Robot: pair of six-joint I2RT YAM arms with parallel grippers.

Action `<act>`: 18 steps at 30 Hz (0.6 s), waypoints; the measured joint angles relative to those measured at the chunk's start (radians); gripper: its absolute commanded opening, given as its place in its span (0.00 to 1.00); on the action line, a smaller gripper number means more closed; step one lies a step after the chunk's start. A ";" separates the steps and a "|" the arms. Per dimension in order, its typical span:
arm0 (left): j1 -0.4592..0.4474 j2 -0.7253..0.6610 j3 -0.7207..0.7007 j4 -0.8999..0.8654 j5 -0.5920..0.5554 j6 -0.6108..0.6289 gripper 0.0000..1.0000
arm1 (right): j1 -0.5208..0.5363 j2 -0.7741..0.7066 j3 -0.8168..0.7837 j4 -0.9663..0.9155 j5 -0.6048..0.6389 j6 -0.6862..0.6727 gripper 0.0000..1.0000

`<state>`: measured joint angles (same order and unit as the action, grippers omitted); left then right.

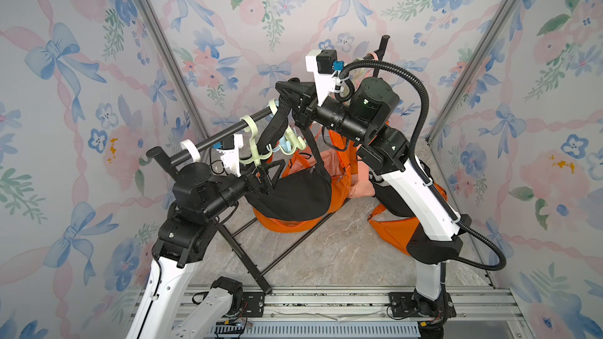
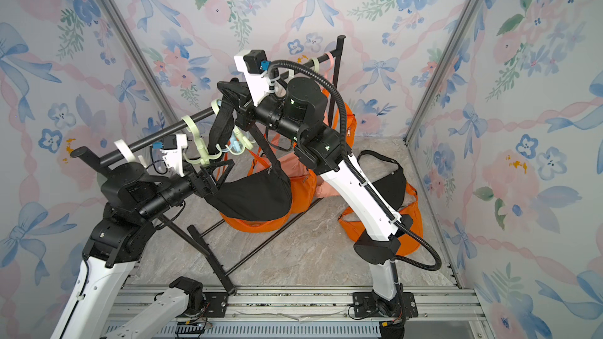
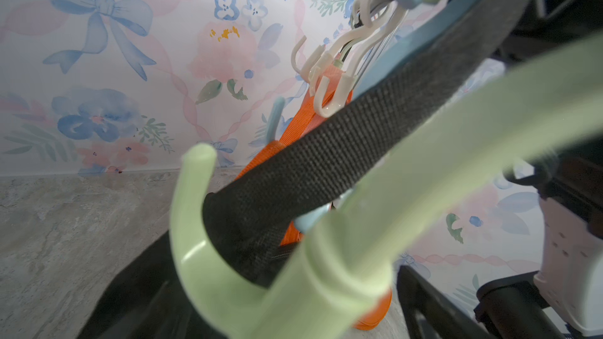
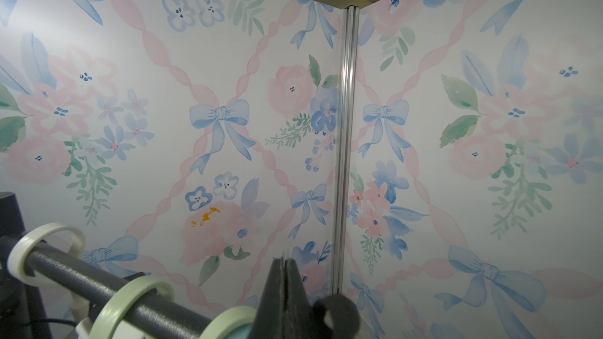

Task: Take the bag off the hook
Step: Move the clothesline to the center of the board.

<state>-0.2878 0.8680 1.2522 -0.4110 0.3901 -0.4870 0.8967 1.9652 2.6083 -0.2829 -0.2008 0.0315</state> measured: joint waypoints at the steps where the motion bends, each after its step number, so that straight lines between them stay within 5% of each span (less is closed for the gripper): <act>1: 0.000 0.027 0.006 0.005 0.000 0.012 0.98 | -0.005 0.000 -0.004 0.004 0.004 0.002 0.00; 18: 0.082 0.516 0.313 0.149 0.078 0.083 0.98 | -0.164 0.108 0.109 0.037 0.000 0.119 0.00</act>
<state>-0.2062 1.3842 1.5654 -0.2619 0.4683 -0.4038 0.7326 2.0731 2.7178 -0.2462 -0.2008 0.1509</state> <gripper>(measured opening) 0.980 0.047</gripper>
